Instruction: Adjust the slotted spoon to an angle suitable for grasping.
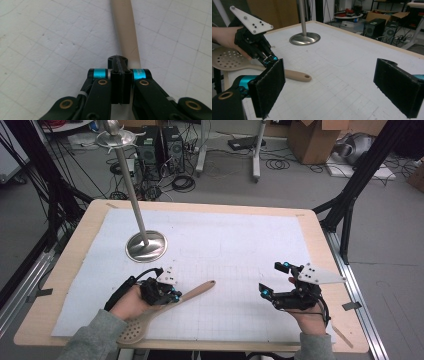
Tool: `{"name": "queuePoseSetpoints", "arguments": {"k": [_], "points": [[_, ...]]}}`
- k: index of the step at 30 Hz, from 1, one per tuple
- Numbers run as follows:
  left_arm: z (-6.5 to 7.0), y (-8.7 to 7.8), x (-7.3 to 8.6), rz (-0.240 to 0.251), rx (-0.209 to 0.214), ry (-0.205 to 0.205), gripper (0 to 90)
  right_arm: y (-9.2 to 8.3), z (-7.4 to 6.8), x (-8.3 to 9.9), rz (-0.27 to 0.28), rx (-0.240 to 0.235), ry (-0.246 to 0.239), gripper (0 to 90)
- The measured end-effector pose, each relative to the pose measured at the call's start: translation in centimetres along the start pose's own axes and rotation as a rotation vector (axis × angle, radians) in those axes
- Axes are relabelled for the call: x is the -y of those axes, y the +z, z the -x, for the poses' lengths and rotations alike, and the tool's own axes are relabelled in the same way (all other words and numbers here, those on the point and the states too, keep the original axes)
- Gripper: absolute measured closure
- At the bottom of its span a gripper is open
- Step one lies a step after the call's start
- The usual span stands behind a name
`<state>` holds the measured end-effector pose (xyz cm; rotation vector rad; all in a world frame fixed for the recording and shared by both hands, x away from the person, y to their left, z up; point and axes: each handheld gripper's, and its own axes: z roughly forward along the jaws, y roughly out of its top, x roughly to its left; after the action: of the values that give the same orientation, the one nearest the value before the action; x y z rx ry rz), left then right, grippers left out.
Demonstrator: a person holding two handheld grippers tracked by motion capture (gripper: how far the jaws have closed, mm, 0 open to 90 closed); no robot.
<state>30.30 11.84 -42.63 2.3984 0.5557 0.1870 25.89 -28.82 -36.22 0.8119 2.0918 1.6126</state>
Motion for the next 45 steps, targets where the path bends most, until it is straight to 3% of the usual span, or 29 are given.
{"name": "queuePoseSetpoints", "arguments": {"k": [9,14,19,24,27,31,40,45], "points": [[0.7,0.1,-0.3,-0.006,0.017,0.018,89.5,0.1,-0.1,0.0,-0.007,-0.001,0.005,9.4],[0.6,-0.1,-0.3,0.013,-0.002,0.029,89.5,0.0,0.0,0.0,-0.002,-0.002,-0.002,9.4],[0.3,-1.6,-0.3,0.08,-0.017,-0.004,89.5,-0.1,0.0,0.0,-0.001,0.0,0.004,9.4],[0.9,-3.2,0.0,0.088,-0.041,0.018,89.5,0.0,0.0,0.0,-0.002,0.0,0.002,9.4],[1.6,-3.9,0.4,0.08,-0.052,0.019,89.5,0.1,-0.1,0.0,-0.004,0.001,-0.002,9.4],[2.4,-4.0,1.1,0.052,-0.03,0.035,89.5,0.2,-0.1,0.0,-0.011,-0.001,-0.005,9.4],[3.7,-3.1,1.6,-0.012,-0.011,0.062,89.5,0.4,-0.1,0.0,-0.015,-0.006,-0.007,9.4],[3.9,-2.6,1.6,-0.023,-0.015,0.038,89.5,0.3,-0.1,0.0,-0.013,-0.007,-0.002,9.4]]}}
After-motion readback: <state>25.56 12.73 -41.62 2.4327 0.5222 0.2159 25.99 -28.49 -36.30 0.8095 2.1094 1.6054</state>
